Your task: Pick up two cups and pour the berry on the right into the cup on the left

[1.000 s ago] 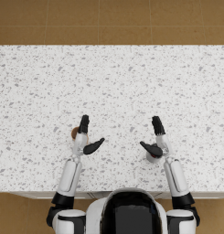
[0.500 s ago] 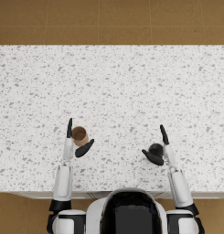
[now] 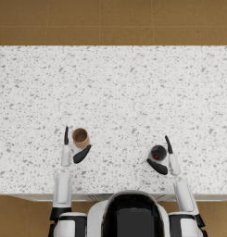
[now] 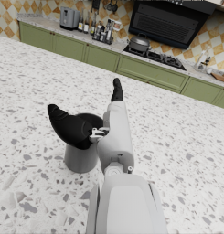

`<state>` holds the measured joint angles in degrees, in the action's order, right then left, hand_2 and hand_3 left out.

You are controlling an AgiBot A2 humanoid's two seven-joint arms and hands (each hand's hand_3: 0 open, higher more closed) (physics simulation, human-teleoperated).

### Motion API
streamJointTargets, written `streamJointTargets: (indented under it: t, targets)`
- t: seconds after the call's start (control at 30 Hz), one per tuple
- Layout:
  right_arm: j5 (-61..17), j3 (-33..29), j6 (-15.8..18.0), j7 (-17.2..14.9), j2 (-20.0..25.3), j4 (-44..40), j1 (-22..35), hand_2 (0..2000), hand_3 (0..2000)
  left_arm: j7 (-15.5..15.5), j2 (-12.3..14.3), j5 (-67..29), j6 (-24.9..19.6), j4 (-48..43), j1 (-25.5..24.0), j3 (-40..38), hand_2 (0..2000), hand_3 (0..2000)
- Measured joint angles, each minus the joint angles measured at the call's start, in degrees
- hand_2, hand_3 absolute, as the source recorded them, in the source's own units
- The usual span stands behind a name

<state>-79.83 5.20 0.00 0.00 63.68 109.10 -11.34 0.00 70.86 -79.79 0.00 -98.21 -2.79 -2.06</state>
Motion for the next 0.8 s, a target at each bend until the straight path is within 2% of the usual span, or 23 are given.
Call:
streamJointTargets:
  t: [0.3,0.8]
  targets:
    - [0.0,0.4,0.0,0.0,0.9,-6.9,-0.7,0,0,0.0,1.2,0.0,0.0,7.4,1.4,1.2,0,0]
    - [0.0,3.1,0.1,0.0,4.3,-15.8,2.8,0,0,0.0,3.8,0.0,0.0,18.4,7.2,2.8,0,0]
